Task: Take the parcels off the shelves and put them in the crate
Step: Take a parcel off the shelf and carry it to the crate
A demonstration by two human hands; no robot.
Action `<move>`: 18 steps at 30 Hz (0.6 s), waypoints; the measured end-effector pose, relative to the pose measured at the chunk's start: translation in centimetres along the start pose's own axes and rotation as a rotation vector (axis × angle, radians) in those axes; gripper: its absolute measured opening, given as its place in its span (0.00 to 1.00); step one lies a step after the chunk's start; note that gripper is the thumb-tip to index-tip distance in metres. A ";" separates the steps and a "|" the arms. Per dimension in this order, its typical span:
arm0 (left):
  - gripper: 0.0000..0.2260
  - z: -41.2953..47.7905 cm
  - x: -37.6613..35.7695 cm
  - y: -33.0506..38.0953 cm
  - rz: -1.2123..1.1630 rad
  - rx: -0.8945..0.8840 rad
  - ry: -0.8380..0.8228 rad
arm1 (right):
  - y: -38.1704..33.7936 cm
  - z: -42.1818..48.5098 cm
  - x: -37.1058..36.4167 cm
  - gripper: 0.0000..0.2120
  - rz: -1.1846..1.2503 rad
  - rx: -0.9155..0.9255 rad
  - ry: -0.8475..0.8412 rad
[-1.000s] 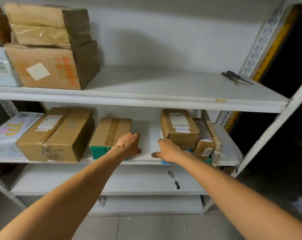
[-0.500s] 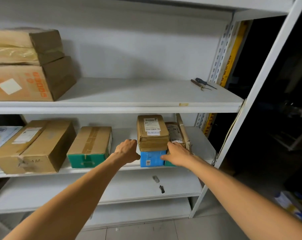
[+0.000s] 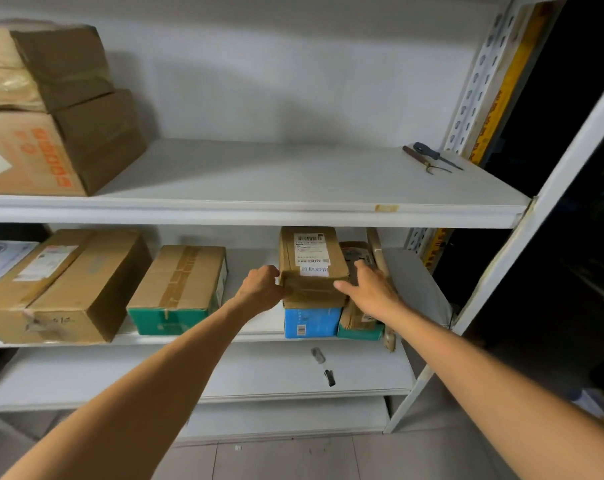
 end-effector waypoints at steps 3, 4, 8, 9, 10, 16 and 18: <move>0.20 2.0 -0.6 -0.4 -0.086 0.030 0.009 | 0.3 2.4 -0.2 0.39 0.057 -0.013 0.035; 0.22 2.6 -0.8 -0.6 -0.127 0.044 0.009 | 0.5 3.0 -0.5 0.39 0.062 -0.015 0.027; 0.23 4.6 -2.2 -1.0 -0.376 0.137 -0.003 | 1.2 5.2 -2.1 0.42 0.194 -0.035 -0.025; 0.20 4.9 -2.5 -1.1 -0.452 0.164 -0.010 | 1.4 5.7 -2.4 0.42 0.229 -0.042 -0.038; 0.19 5.1 -2.8 -1.3 -0.526 0.195 -0.028 | 1.6 6.2 -2.7 0.43 0.278 -0.054 -0.058; 0.16 5.3 -3.2 -1.4 -0.687 0.234 -0.241 | 2.0 6.8 -4.0 0.37 0.480 -0.139 -0.268; 0.19 5.2 -3.1 -1.3 -0.701 0.211 -0.252 | 1.9 6.4 -4.0 0.37 0.537 -0.173 -0.274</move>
Point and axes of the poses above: each hand's wrist, its own z-axis towards the middle knuckle, its own x-axis out of the back of the hand, y = z × x, the point moved 8 cm from there along z, towards the middle knuckle, and after that the axes turned 2 degrees about y, right-handed, at the moved point
